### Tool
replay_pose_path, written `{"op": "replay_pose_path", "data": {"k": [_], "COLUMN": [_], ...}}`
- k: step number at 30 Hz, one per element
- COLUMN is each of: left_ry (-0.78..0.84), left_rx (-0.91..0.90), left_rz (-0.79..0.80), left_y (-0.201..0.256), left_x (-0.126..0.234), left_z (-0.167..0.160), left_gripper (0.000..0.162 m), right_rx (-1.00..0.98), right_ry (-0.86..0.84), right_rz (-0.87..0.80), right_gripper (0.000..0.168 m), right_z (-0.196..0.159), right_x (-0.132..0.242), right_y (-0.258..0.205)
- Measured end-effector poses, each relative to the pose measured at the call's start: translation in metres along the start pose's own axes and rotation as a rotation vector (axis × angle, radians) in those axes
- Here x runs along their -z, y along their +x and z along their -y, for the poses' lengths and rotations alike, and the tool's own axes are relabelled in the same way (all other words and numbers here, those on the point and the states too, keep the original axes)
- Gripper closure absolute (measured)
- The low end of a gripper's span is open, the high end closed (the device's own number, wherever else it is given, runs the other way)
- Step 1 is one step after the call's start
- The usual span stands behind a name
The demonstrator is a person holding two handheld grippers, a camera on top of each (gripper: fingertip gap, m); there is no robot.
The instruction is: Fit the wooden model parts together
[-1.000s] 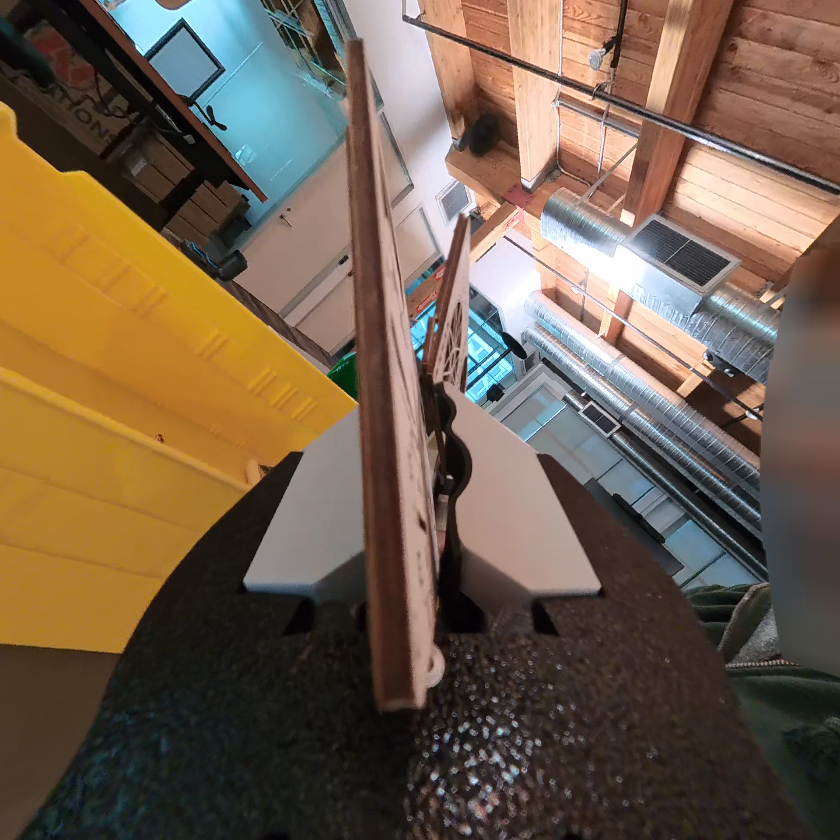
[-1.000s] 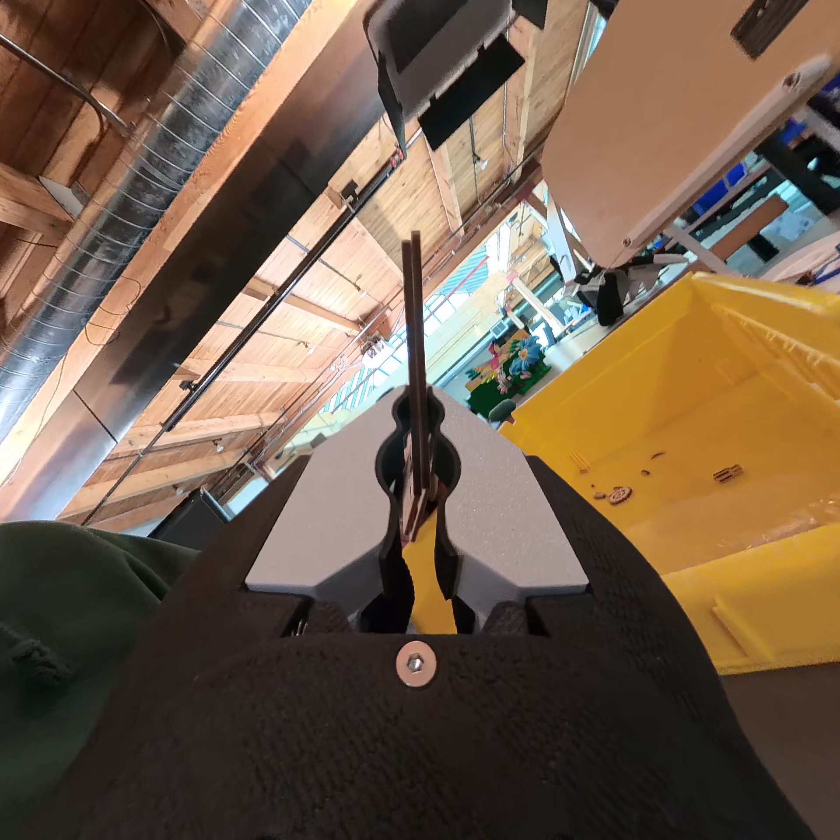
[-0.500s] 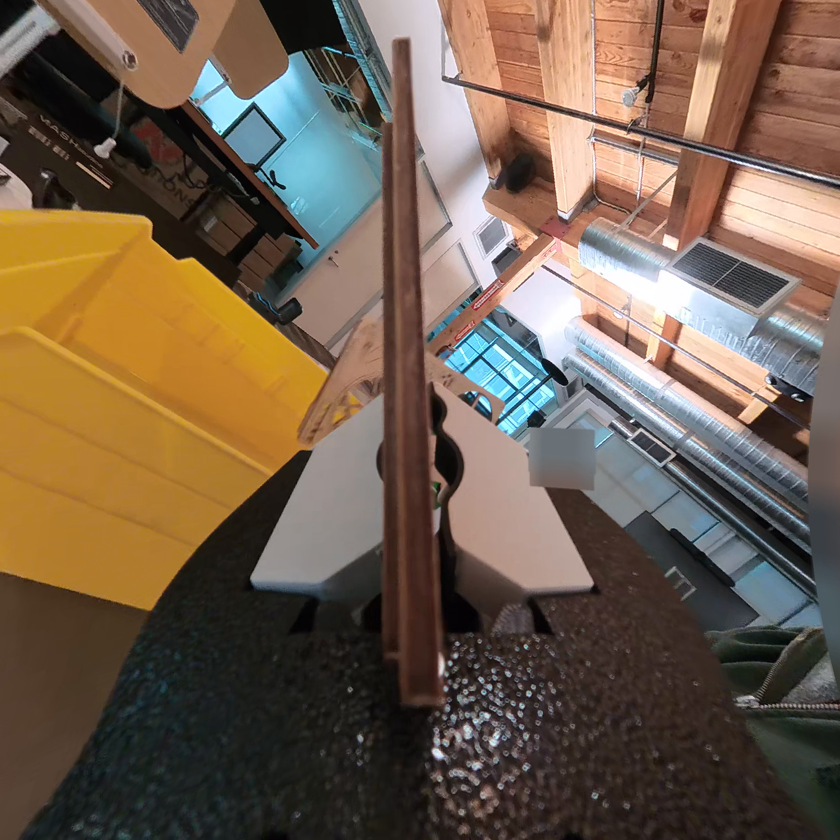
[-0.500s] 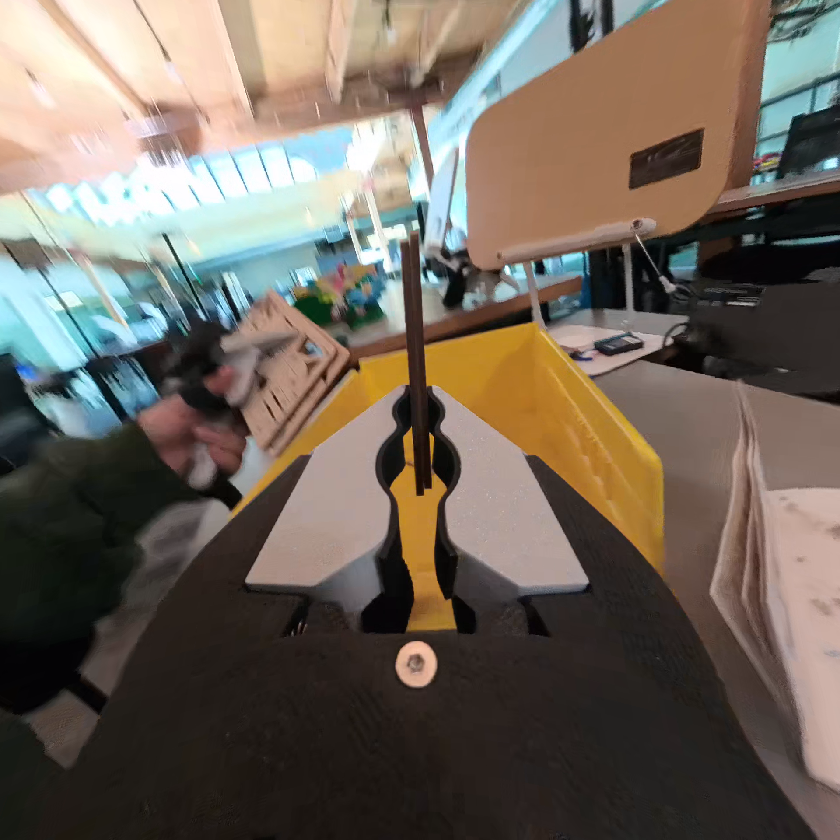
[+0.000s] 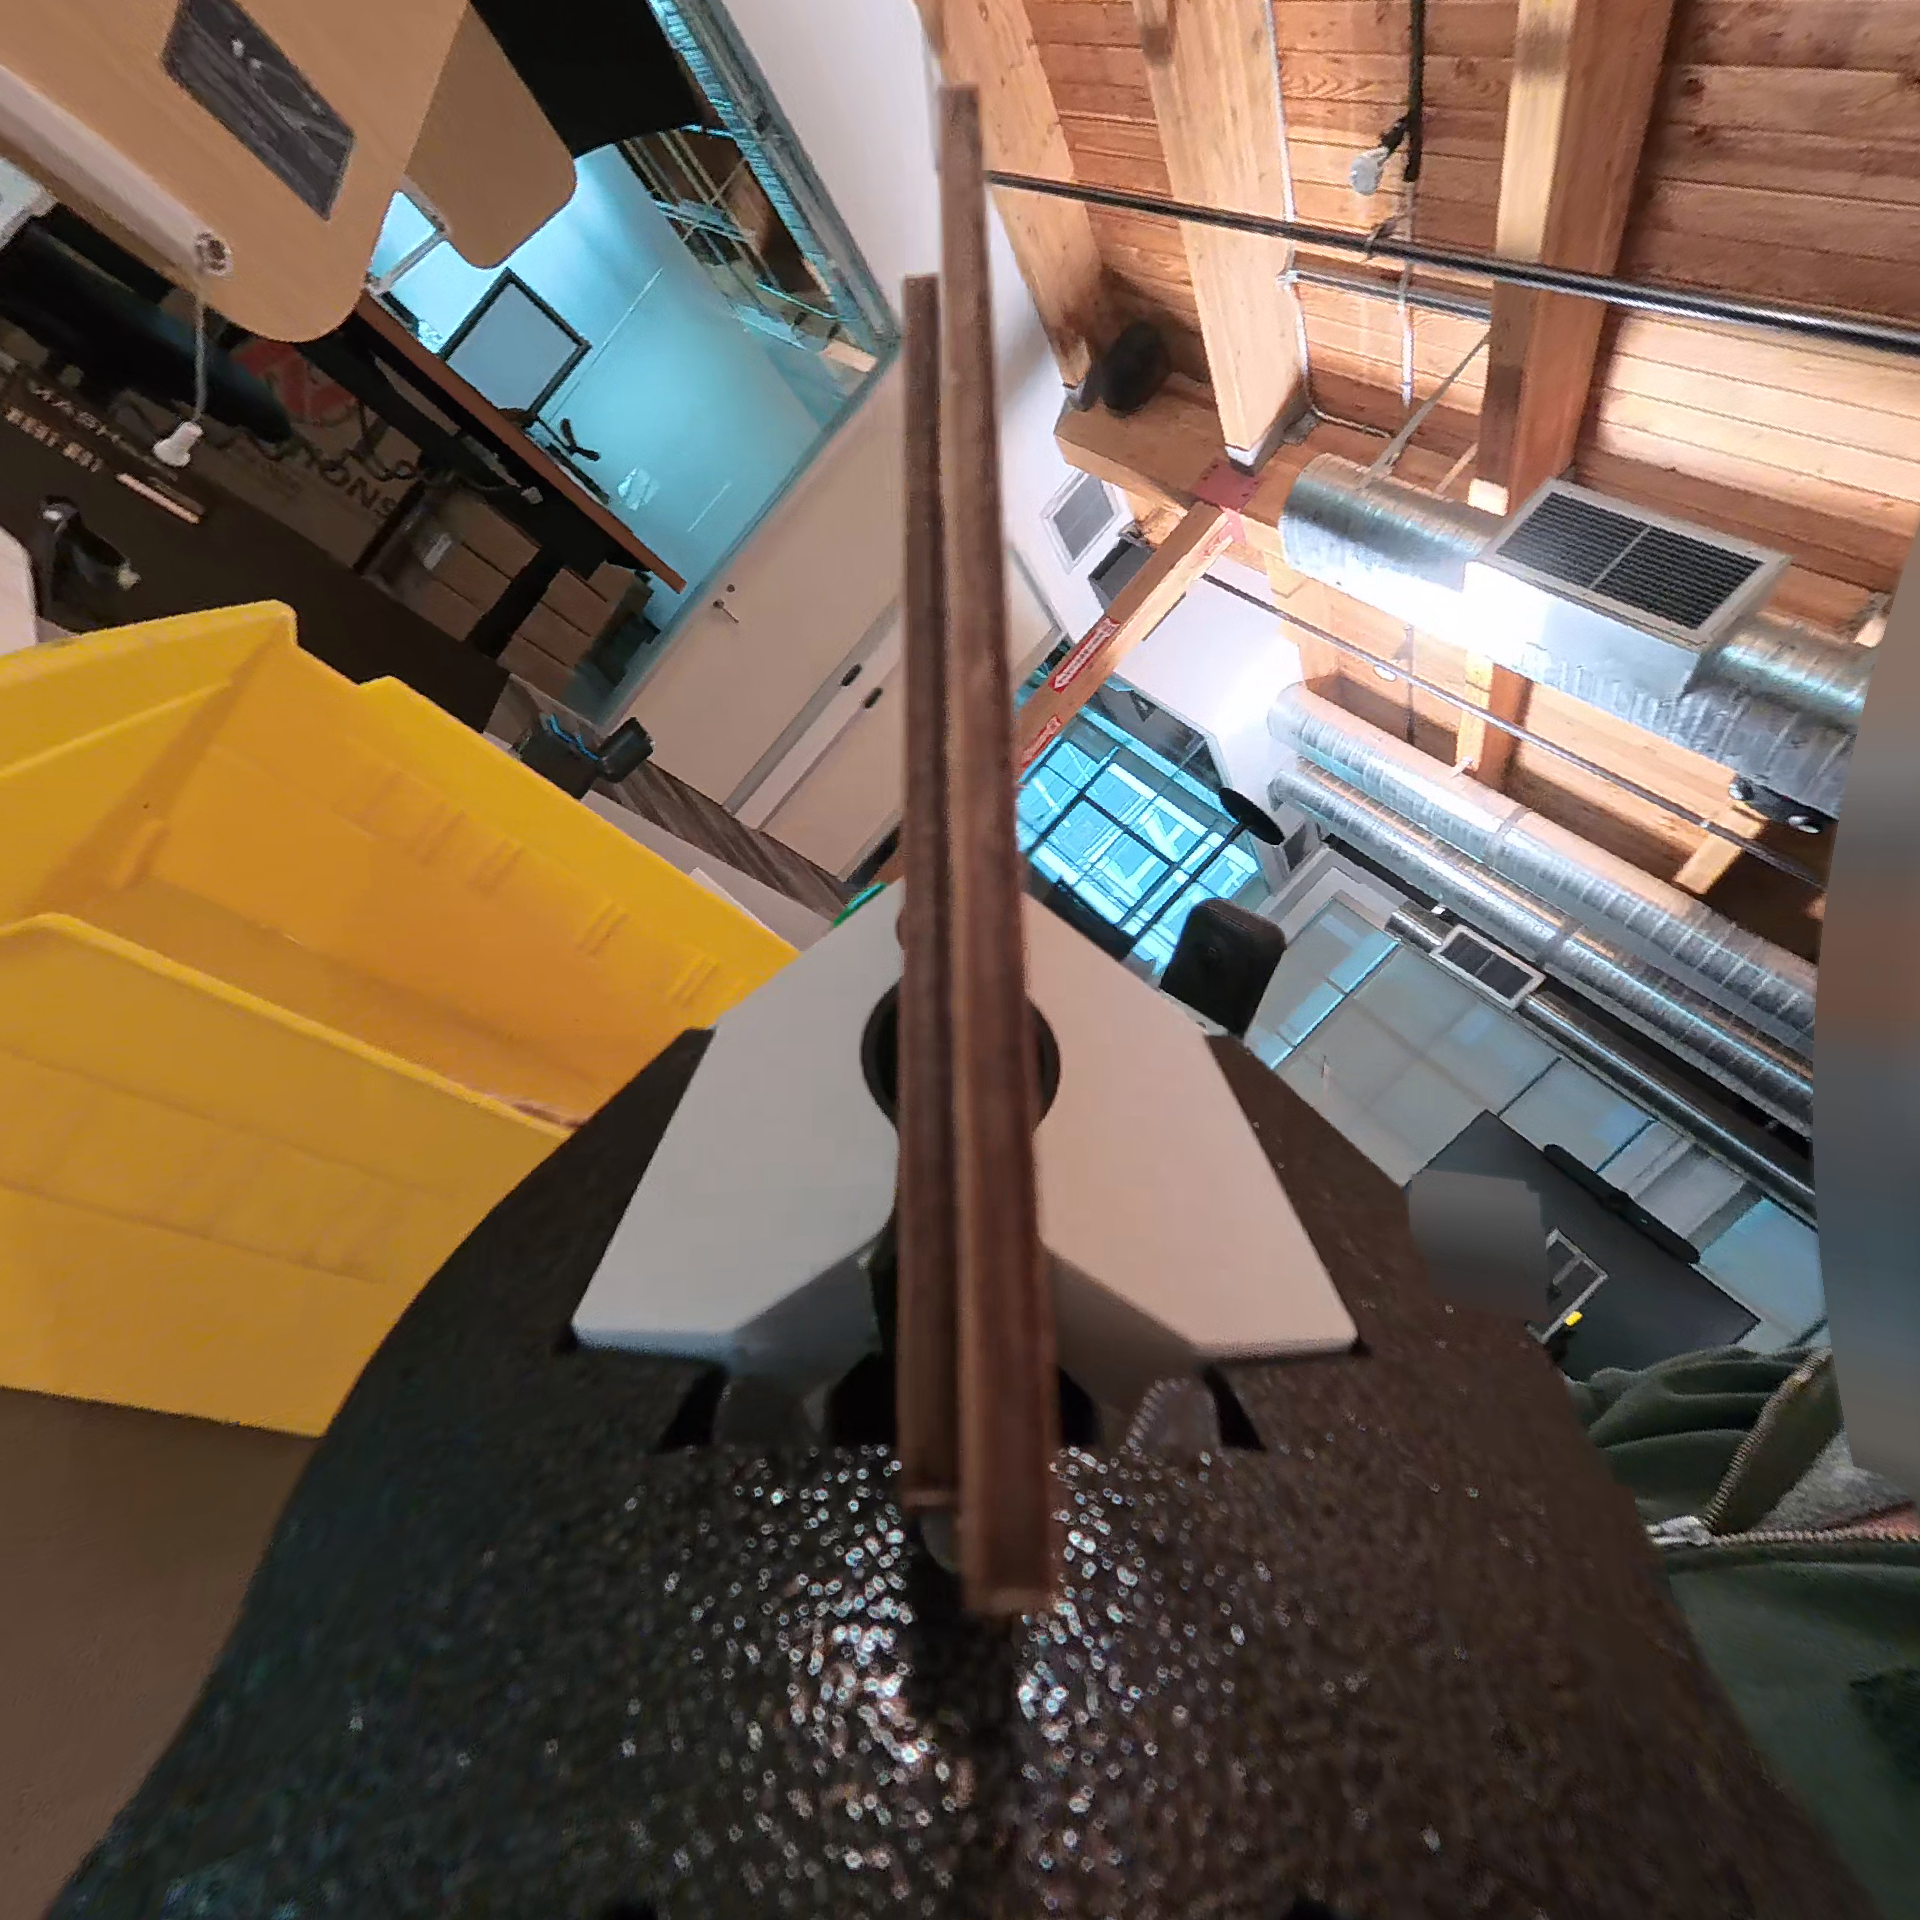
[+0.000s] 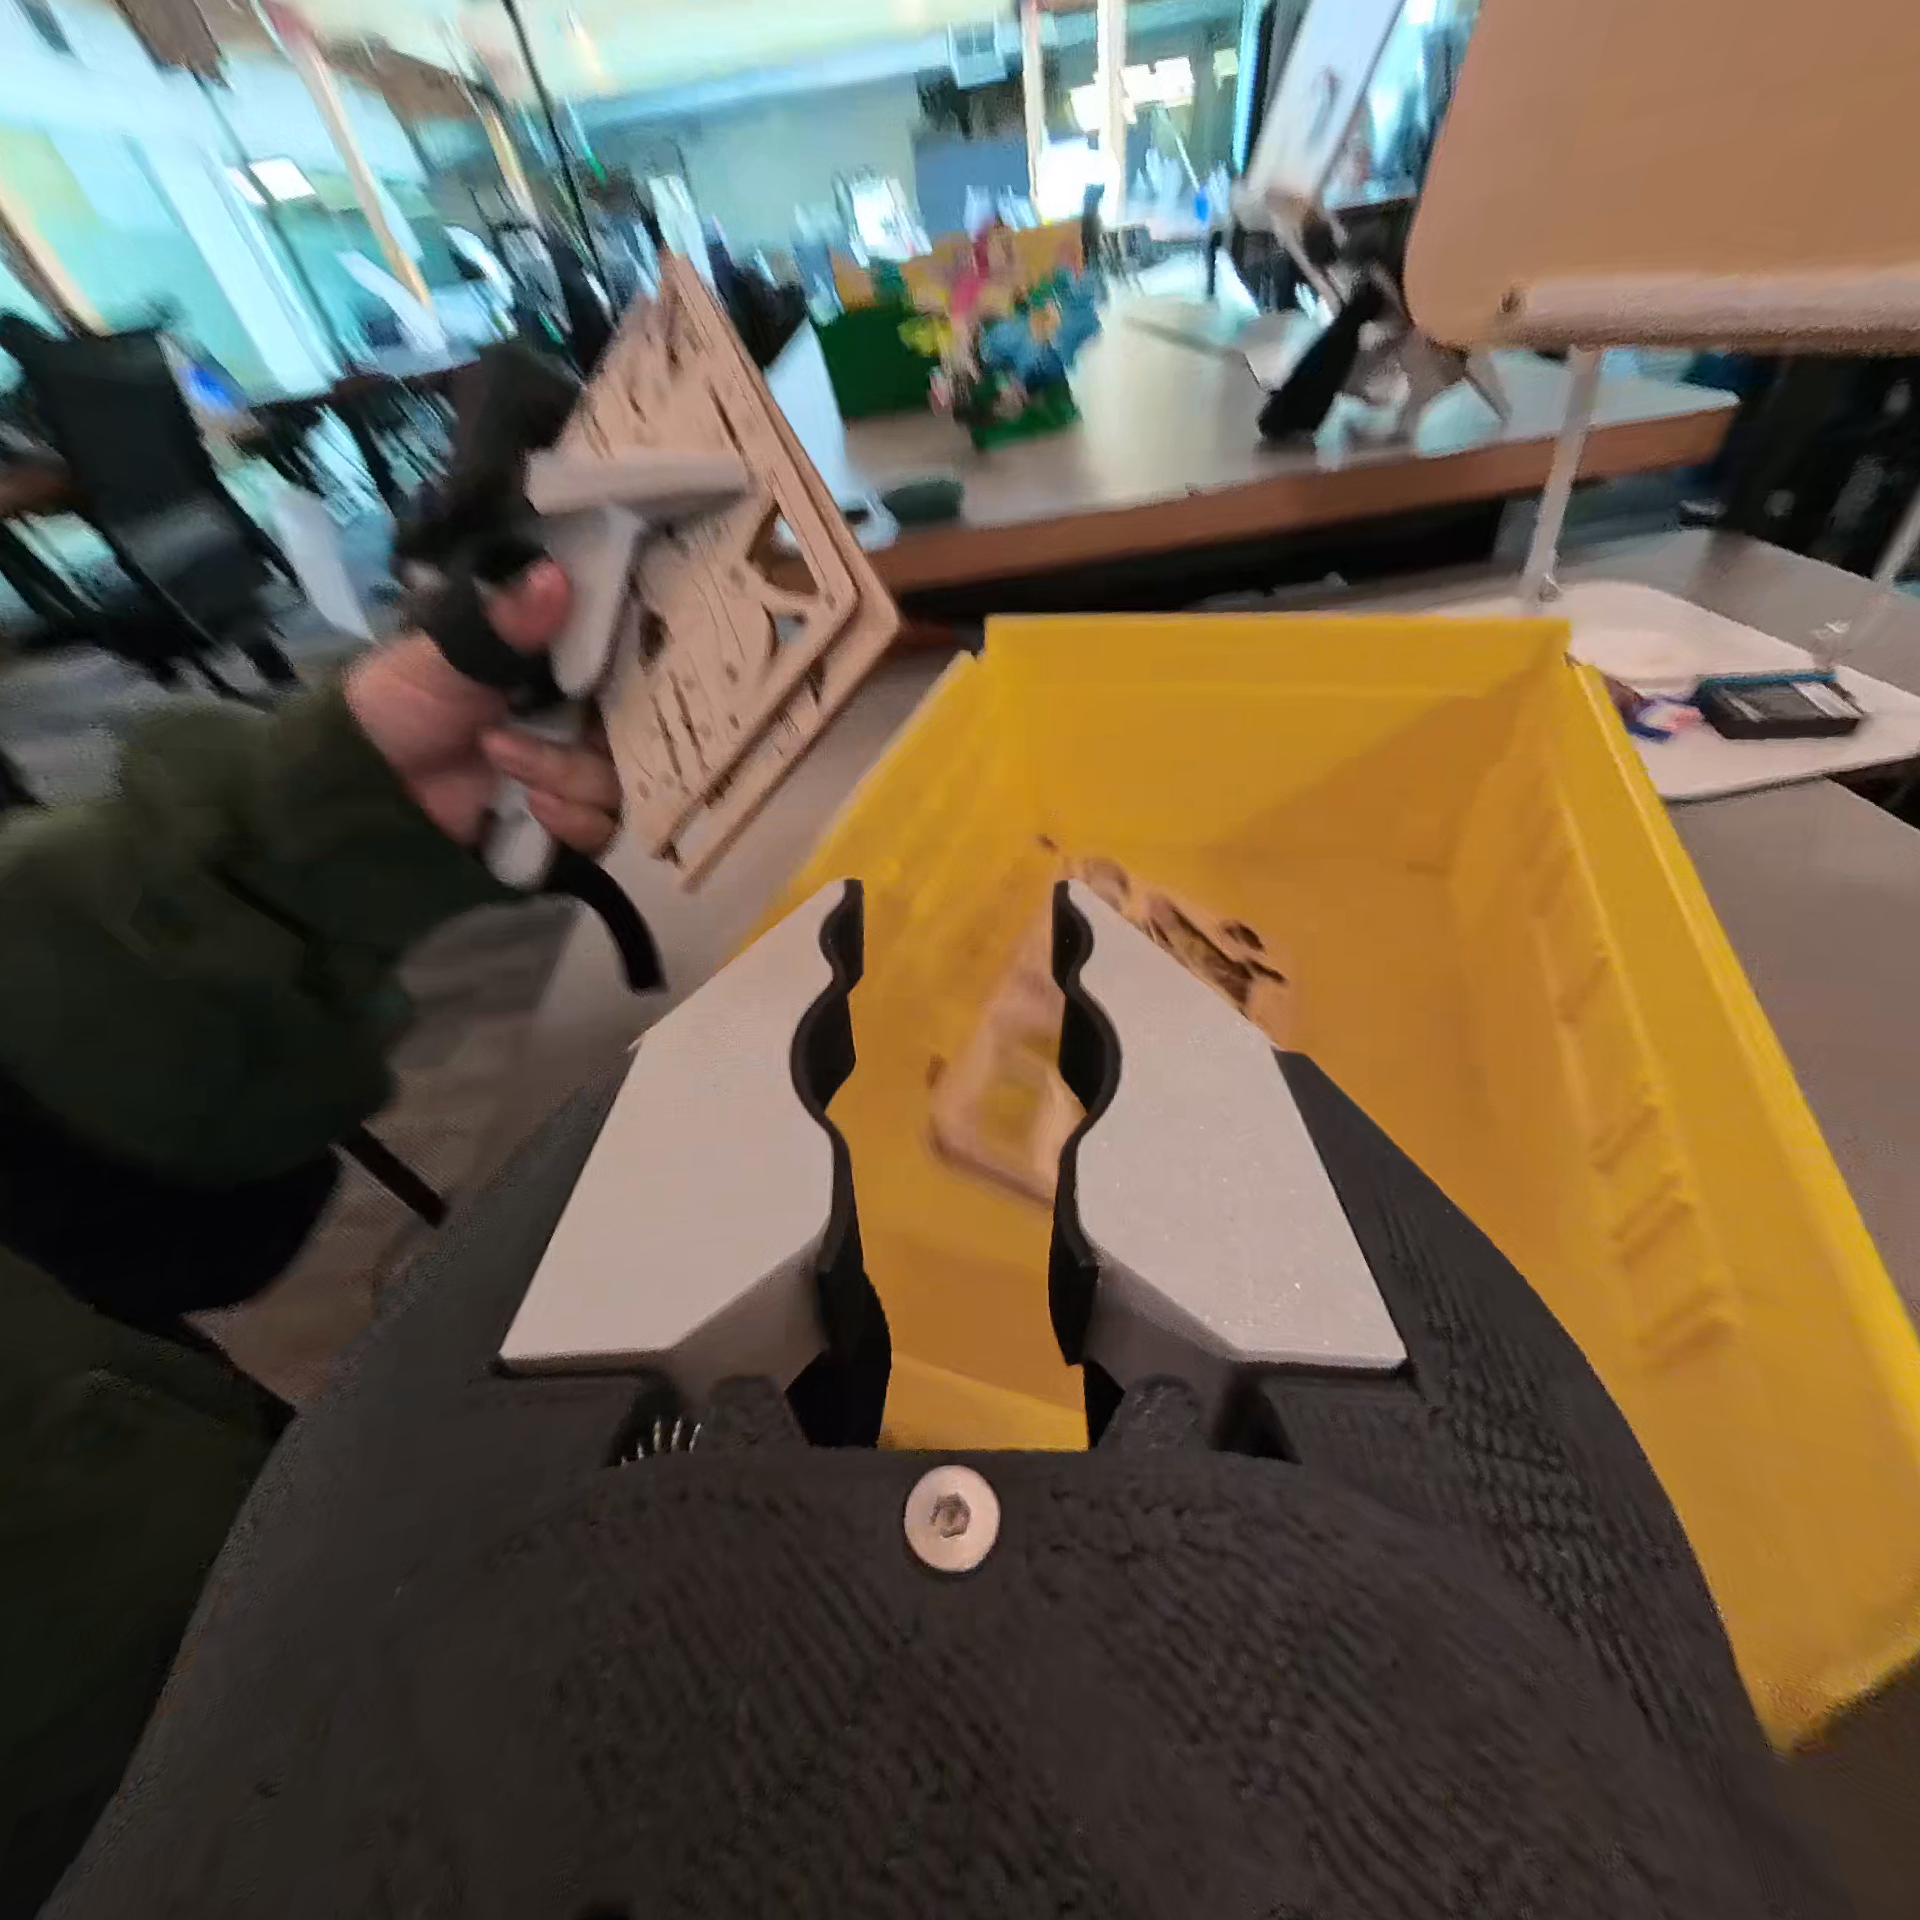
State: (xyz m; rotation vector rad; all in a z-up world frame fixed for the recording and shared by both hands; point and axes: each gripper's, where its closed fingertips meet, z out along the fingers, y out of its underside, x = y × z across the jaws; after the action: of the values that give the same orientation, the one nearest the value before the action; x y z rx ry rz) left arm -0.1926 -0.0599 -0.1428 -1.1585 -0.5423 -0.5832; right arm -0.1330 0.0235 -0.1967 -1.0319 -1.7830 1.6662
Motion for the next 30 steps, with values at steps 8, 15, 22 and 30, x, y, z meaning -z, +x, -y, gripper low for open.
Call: {"op": "replay_pose_path", "data": {"k": [8,15,22,30], "left_ry": [-0.061,-0.078,-0.089,-0.106], "left_rx": [0.026,0.069,0.142,0.205], "left_rz": [-0.193,-0.225,-0.187,-0.157], "left_y": [0.032,0.033,0.018,0.006], "left_x": [-0.018,-0.024,-0.024,-0.022], "left_z": [-0.022,-0.031,-0.035,-0.038], "left_gripper": [0.158,0.158,0.138,0.131], "right_rx": [-0.33,-0.434,-0.521,-0.541], "right_ry": [0.173,0.232,0.364,0.503], "right_rz": [0.336,0.412,0.364,0.275], "right_gripper": [0.152,0.165,0.166,0.167], "right_z": [0.027,0.029,0.034,0.04], "right_x": [-0.002,0.003,0.015,0.031], "right_y": [-0.042,-0.043,-0.019,0.005]}}
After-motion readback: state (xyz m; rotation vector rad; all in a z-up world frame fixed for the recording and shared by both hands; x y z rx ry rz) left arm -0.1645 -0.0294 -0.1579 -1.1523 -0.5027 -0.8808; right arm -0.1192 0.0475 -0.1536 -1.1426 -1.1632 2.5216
